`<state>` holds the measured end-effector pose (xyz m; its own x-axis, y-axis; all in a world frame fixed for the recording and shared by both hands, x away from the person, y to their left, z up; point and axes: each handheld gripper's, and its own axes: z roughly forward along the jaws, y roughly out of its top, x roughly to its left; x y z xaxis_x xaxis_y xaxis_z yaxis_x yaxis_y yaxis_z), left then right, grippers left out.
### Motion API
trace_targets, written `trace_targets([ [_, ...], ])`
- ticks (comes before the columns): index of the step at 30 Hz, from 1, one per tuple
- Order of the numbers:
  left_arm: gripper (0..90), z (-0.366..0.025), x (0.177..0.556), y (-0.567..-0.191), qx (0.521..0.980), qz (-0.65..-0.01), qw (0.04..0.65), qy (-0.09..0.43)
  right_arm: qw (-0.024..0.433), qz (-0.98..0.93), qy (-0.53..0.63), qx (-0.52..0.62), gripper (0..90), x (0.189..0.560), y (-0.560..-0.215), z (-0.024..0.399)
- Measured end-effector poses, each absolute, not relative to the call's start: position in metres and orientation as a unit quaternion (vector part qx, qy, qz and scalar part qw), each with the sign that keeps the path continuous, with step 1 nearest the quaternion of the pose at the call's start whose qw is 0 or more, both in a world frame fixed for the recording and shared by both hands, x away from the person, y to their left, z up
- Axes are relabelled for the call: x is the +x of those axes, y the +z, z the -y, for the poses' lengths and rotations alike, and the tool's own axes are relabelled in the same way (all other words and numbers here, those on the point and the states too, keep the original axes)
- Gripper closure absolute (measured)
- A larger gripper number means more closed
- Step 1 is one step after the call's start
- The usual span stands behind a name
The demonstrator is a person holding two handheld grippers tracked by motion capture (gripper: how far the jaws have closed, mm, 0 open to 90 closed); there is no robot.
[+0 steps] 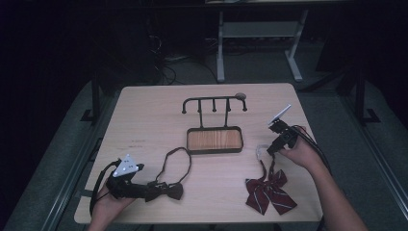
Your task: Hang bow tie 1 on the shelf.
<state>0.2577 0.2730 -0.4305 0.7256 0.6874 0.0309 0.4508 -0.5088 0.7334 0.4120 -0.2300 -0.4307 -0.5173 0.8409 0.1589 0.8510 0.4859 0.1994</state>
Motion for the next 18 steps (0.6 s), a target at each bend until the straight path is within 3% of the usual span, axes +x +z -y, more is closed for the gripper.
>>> trace_targets([
  [18,21.6,-0.2726,0.2579,-0.4308,0.856,-0.332,0.364,0.159,-0.003,0.871,-0.09,-0.482,74.2,0.411,-0.4377,0.2205],
])
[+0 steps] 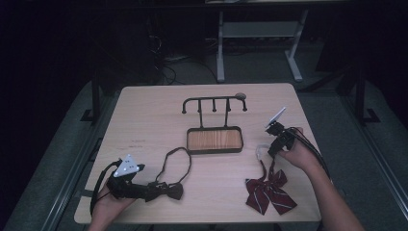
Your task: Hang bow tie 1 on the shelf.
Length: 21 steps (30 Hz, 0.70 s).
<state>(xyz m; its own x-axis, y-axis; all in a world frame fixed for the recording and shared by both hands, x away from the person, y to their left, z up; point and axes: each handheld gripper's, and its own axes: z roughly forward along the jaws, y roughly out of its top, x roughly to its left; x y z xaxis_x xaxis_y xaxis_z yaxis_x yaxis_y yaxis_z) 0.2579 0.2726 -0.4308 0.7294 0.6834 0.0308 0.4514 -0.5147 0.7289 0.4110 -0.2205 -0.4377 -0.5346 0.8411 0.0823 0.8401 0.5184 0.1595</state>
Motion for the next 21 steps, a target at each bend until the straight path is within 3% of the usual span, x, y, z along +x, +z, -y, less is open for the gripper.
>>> trace_targets([
  [10,21.6,-0.2726,0.258,-0.4311,0.856,-0.331,0.364,0.158,0.01,-0.874,0.082,0.48,82.4,0.411,-0.4388,0.2187],
  [21,21.6,-0.2725,0.2581,-0.4315,0.856,-0.332,0.364,0.158,-0.001,-0.877,0.099,0.471,83.5,0.4058,-0.4294,0.2212],
])
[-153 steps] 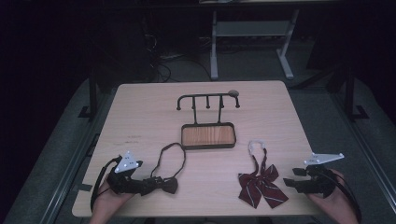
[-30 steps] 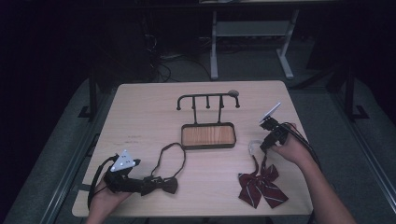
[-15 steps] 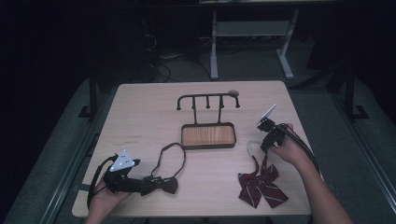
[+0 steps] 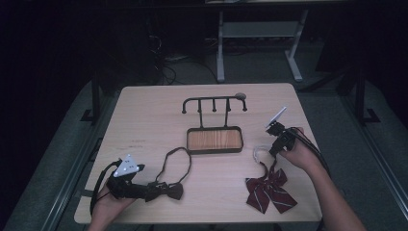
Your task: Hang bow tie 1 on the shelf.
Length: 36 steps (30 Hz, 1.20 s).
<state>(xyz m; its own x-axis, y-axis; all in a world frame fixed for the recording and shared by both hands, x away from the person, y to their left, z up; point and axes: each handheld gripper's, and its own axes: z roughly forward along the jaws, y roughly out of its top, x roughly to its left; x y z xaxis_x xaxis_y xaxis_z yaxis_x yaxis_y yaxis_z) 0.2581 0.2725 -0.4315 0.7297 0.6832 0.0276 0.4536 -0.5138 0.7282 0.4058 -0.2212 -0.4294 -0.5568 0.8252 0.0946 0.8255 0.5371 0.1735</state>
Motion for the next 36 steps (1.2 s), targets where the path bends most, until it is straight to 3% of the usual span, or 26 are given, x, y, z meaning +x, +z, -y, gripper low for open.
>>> trace_targets([
  [22,21.6,-0.271,0.258,-0.433,0.858,-0.331,0.359,0.157,0.042,0.877,-0.189,-0.44,83.4,0.387,-0.385,0.232],
  [36,21.6,-0.271,0.258,-0.433,0.86,-0.33,0.357,0.158,0.029,0.886,-0.2,-0.417,83.6,0.376,-0.357,0.221],
])
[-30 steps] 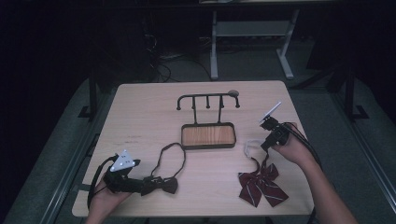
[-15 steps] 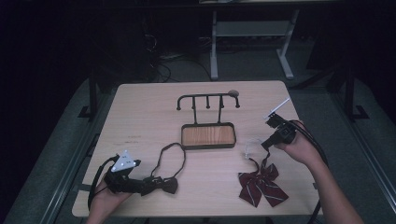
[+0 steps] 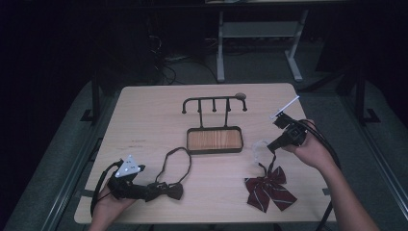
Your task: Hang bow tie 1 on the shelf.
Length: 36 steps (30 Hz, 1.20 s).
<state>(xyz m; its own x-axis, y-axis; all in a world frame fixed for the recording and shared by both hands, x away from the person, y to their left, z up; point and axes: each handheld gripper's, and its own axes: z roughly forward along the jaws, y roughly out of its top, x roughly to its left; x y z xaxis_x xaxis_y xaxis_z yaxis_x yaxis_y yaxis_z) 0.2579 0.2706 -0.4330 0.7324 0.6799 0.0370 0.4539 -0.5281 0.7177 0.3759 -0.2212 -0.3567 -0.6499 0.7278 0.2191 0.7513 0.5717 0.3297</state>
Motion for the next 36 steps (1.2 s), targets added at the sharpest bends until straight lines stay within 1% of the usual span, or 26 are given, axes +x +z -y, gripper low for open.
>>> trace_targets([
  [23,21.6,-0.27,0.258,-0.433,0.862,-0.326,0.354,0.158,0.003,0.888,-0.219,-0.405,83.8,0.372,-0.316,0.216],
  [36,21.6,-0.27,0.258,-0.434,0.859,-0.329,0.358,0.157,-0.011,0.893,-0.219,-0.393,83.8,0.375,-0.295,0.203],
])
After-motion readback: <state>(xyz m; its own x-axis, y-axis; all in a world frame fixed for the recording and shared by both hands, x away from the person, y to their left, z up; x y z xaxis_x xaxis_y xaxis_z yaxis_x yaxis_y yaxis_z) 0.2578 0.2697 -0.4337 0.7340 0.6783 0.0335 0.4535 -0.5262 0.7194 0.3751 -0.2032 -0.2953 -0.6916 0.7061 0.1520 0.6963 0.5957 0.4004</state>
